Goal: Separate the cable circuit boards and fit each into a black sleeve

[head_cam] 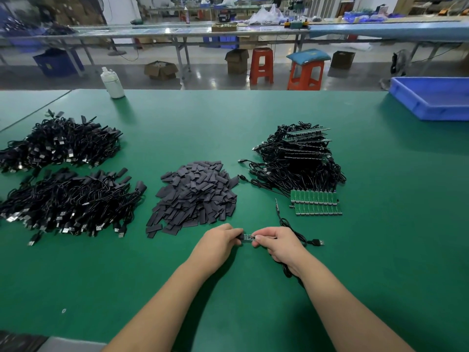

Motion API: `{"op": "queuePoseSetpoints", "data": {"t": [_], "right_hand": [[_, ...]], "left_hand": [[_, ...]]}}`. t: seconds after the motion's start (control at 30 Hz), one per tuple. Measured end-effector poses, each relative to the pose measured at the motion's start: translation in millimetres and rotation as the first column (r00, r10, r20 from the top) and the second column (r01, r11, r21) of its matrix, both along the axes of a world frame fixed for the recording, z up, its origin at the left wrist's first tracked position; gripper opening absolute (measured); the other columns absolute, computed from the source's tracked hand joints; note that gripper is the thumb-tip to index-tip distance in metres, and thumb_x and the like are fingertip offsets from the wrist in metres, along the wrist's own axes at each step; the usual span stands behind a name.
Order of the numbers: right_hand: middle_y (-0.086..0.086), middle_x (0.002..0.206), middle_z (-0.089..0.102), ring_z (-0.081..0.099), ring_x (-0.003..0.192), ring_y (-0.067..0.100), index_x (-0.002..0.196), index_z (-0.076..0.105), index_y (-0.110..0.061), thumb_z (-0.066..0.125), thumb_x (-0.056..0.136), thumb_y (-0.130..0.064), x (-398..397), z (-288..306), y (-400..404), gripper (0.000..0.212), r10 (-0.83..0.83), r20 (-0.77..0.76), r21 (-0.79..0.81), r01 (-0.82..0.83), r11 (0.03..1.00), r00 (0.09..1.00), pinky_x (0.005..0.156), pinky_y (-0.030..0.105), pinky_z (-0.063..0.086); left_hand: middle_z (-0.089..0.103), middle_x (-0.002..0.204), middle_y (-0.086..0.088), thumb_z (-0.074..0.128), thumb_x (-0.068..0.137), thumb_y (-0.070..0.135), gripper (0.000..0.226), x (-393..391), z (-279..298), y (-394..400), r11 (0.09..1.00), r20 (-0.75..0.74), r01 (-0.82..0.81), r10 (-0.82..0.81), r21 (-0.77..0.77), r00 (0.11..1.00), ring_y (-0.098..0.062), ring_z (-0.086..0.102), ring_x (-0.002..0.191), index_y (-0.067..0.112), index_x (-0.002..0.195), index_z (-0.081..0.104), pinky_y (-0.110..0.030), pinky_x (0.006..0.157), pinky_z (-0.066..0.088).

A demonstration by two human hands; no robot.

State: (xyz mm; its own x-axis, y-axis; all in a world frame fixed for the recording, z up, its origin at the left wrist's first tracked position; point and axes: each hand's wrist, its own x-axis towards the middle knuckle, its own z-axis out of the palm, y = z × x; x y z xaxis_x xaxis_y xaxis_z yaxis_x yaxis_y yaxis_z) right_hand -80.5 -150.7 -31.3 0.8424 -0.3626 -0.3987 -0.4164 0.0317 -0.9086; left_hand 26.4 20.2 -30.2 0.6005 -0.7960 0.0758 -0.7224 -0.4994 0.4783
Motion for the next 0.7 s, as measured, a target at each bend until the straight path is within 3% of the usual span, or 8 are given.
{"op": "queuePoseSetpoints", "data": {"t": [0.17, 0.27, 0.33, 0.47, 0.7], "right_hand": [[0.007, 0.089, 0.077, 0.031, 0.043, 0.007, 0.103, 0.071, -0.013, 0.063, 0.095, -0.01, 0.5, 0.3, 0.5, 0.011, -0.011, 0.005, 0.051, 0.011, 0.999, 1.0, 0.039, 0.017, 0.027], [0.006, 0.088, 0.077, 0.031, 0.043, 0.007, 0.103, 0.071, -0.014, 0.063, 0.095, -0.011, 0.4, 0.1, 0.0, 0.011, -0.009, 0.0, 0.048, 0.009, 0.999, 1.0, 0.039, 0.017, 0.027], [0.006, 0.088, 0.077, 0.032, 0.043, 0.007, 0.104, 0.07, -0.014, 0.063, 0.095, -0.011, 0.4, -0.6, -0.6, 0.011, -0.008, 0.001, 0.052, 0.007, 0.999, 1.0, 0.039, 0.017, 0.027], [0.004, 0.087, 0.077, 0.034, 0.043, 0.005, 0.104, 0.071, -0.015, 0.064, 0.095, -0.012, 0.7, -1.9, -0.9, 0.012, 0.014, -0.013, 0.023, -0.014, 1.0, 1.0, 0.039, 0.017, 0.029], [0.005, 0.086, 0.077, 0.033, 0.04, 0.004, 0.102, 0.07, -0.015, 0.064, 0.095, -0.012, 1.0, -4.3, 0.5, 0.01, 0.02, 0.018, 0.03, -0.021, 0.999, 1.0, 0.038, 0.015, 0.029]], "left_hand": [[0.069, 0.099, -0.004, 0.064, 0.092, 0.022, 0.021, 1.6, -0.4, -3.9, 1.0, -0.087, -0.018, 0.016, -0.012, 0.996, -0.024, 0.061, 0.094, 0.015, 0.112, 0.067, -0.033, 0.083, 0.048], [0.071, 0.113, 0.0, 0.07, 0.089, 0.022, 0.038, 1.1, 0.2, -5.0, 0.986, -0.18, -0.149, 0.134, -0.073, 0.975, -0.017, 0.065, 0.104, 0.018, 0.125, 0.062, -0.02, 0.088, 0.046], [0.071, 0.112, 0.002, 0.072, 0.088, 0.023, 0.036, 1.1, 0.3, -5.7, 0.977, -0.204, -0.194, 0.173, -0.09, 0.964, -0.013, 0.066, 0.102, 0.019, 0.123, 0.063, -0.015, 0.085, 0.043], [0.073, 0.1, 0.005, 0.07, 0.088, 0.019, 0.018, 1.8, 3.7, -4.9, 0.989, -0.172, -0.123, 0.107, -0.083, 0.979, -0.011, 0.066, 0.093, 0.018, 0.106, 0.071, -0.025, 0.086, 0.051], [0.071, 0.101, -0.001, 0.065, 0.092, 0.023, 0.018, -6.2, 7.0, -15.0, 0.998, -0.111, -0.008, 0.001, -0.061, 0.994, -0.018, 0.063, 0.094, 0.017, 0.108, 0.071, -0.032, 0.084, 0.05]]}}
